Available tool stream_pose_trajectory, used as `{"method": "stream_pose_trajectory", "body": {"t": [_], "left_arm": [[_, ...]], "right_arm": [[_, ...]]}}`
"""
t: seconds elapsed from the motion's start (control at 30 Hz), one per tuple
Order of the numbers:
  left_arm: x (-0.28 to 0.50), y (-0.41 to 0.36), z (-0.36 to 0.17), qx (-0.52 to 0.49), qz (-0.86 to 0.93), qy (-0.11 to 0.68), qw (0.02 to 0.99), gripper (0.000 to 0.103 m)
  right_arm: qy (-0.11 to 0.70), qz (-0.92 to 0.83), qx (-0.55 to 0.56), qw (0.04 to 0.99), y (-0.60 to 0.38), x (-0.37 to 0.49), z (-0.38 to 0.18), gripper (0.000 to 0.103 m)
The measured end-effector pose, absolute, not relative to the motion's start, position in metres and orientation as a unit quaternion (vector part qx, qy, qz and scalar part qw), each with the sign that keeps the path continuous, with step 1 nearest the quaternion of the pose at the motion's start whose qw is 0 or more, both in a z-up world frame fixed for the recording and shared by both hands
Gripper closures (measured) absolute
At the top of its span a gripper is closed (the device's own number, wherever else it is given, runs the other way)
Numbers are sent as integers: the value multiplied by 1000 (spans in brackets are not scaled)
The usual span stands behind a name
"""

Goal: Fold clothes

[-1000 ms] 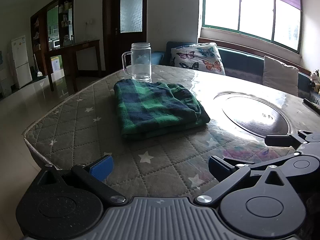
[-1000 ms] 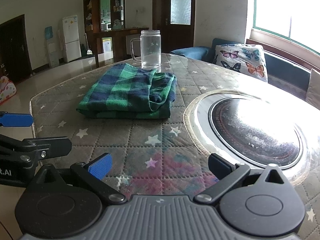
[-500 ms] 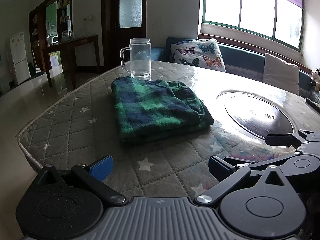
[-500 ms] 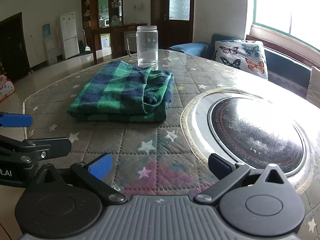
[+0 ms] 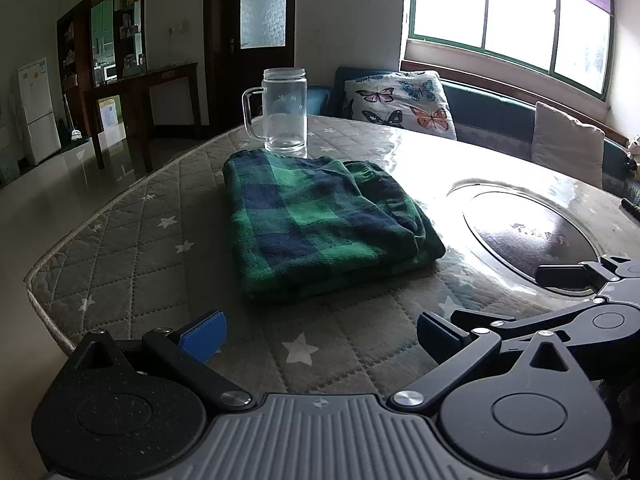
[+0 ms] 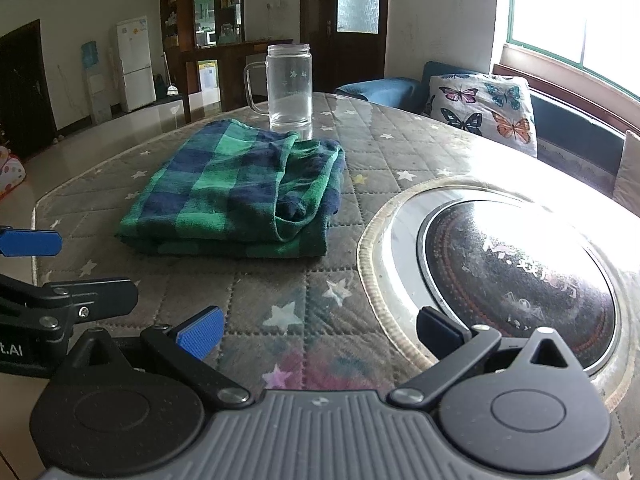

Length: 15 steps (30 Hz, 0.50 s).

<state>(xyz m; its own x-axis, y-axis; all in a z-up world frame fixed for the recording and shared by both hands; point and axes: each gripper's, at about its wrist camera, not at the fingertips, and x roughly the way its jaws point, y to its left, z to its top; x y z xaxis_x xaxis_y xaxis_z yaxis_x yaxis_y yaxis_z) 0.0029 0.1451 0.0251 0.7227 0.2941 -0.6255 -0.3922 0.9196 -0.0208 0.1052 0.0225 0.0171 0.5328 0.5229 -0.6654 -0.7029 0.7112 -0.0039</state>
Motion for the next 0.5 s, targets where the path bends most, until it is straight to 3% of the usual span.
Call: {"method": "stream_pose_trajectory", "body": {"t": [0.5], "left_arm": [[20,158,20,-80,187,333,921,0]], "right_arm": [[336,355,-137,862,33,122,15,0]]}}
